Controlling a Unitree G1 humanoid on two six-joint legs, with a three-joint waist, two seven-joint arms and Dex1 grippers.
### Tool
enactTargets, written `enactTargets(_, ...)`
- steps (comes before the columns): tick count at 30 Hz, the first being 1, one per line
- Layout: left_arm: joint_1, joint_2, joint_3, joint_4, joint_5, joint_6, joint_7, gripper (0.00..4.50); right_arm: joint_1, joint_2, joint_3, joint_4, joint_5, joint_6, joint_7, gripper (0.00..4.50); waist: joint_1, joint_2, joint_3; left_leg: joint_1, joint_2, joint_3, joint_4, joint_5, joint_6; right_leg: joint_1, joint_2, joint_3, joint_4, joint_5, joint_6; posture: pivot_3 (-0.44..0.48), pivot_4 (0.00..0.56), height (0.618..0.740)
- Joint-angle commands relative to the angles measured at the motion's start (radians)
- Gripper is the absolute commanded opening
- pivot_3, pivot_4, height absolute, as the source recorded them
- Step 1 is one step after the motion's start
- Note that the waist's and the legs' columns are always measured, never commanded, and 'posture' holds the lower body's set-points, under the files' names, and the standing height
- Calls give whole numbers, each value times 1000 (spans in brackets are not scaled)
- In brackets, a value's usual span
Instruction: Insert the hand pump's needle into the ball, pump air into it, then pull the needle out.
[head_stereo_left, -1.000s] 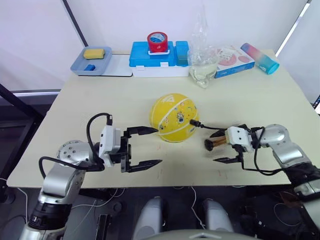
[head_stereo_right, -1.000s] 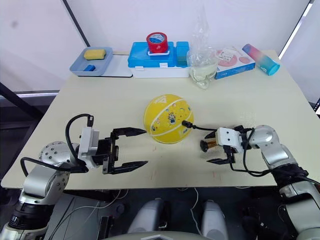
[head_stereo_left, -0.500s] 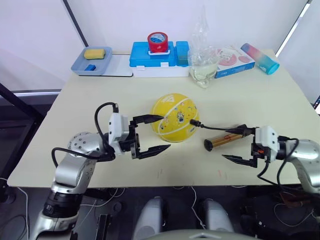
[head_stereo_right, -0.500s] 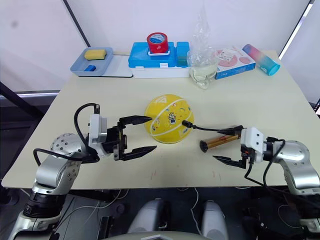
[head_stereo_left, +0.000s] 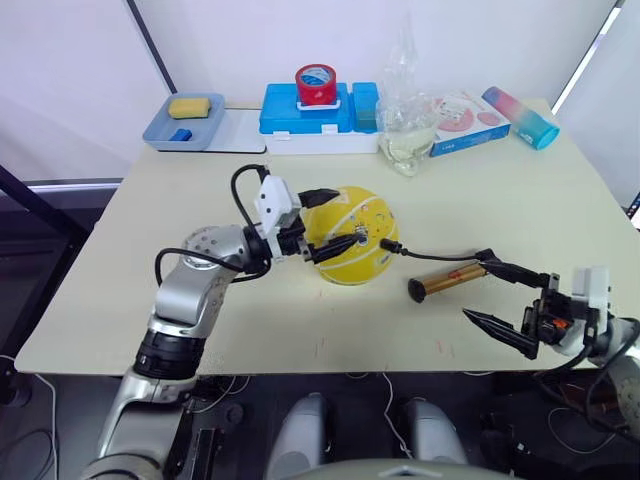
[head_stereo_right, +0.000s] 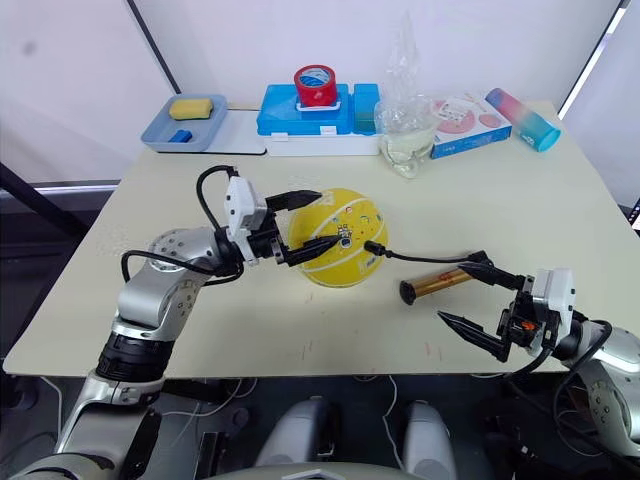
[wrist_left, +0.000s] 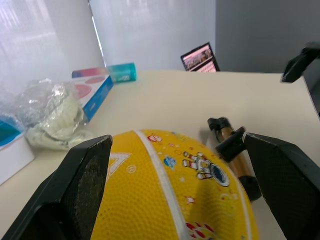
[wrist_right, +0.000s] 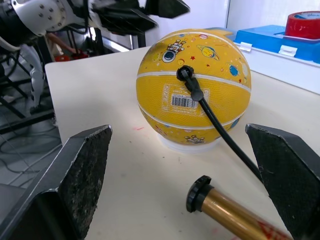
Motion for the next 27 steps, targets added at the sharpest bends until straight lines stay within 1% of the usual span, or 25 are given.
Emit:
enactTargets(1, -35, -21, -19, 1, 35, 38, 54, 4500, 13, 6, -43, -52, 36, 11, -14, 4484, -1, 0, 0, 0, 0, 0, 0, 0, 0, 0, 0, 0, 0, 0, 0, 0, 150, 739)
enactTargets(8, -51, -44, -49, 23, 77, 106, 102, 4500, 16, 5, -42, -64, 38, 22, -23, 4484, 1, 0, 0, 0, 0, 0, 0, 0, 0, 0, 0, 0, 0, 0, 0, 0, 150, 739)
enactTargets(16, -35, -66, -53, 51, 103, 91, 114, 4500, -53, 1, 24, -79, -5, 92, -91, 4484, 4, 0, 0, 0, 0, 0, 0, 0, 0, 0, 0, 0, 0, 0, 0, 0, 150, 739)
enactTargets(19, -29, -73, -52, 64, 109, 80, 114, 4500, -116, 1, 66, -65, -23, 126, -105, 4484, 7, 0, 0, 0, 0, 0, 0, 0, 0, 0, 0, 0, 0, 0, -1, 0, 150, 739)
enactTargets(23, -26, -77, -53, 90, 118, 58, 106, 4500, -245, 11, 165, -44, -103, 180, -154, 4484, 5, 0, 0, 1, 0, 0, 1, 0, 0, 0, 0, 1, 1, -1, -1, 0, 150, 739)
enactTargets(27, -22, -80, -58, 102, 125, 43, 103, 4500, -365, 34, 251, -28, -175, 254, -230, 4484, 15, 0, -1, 1, 0, 0, 0, 0, 0, 0, 0, 0, 1, 1, -3, 0, 150, 739)
